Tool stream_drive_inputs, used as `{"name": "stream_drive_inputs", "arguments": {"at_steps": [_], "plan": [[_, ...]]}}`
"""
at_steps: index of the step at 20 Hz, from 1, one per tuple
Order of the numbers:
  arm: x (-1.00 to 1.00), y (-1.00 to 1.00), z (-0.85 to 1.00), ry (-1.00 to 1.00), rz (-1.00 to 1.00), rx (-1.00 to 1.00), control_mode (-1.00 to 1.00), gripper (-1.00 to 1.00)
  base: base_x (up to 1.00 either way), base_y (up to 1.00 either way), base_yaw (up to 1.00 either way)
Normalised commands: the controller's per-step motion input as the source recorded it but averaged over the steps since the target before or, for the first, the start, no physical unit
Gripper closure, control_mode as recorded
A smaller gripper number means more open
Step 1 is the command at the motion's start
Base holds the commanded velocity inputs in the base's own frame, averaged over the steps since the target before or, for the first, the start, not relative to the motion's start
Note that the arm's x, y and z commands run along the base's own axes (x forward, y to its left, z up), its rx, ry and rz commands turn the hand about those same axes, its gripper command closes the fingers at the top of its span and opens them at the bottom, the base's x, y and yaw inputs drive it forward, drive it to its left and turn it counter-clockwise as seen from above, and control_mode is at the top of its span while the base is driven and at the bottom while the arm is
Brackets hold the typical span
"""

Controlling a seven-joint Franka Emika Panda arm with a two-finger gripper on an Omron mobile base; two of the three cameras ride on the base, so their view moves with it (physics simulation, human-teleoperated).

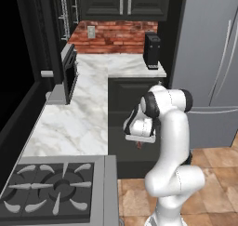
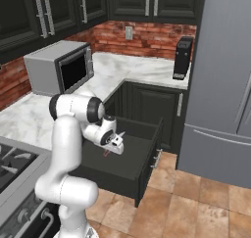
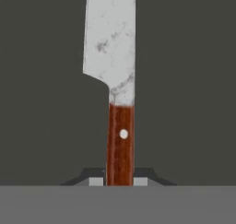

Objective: Pick up the metallic utensils from the counter and place them in the open drawer. Make sure not to pick up any wooden utensils.

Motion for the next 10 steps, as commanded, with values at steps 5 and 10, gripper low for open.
{"name": "stream_drive_inputs", "arguments": {"at_steps": [5,10], "plan": [[0.31,0.0,-0.47,0.0,0.0,0.0,-1.0,1.0,0.0,0.0,0.0],[0.31,0.0,-0.44,0.0,0.0,0.0,-1.0,1.0,0.0,0.0,0.0]]}}
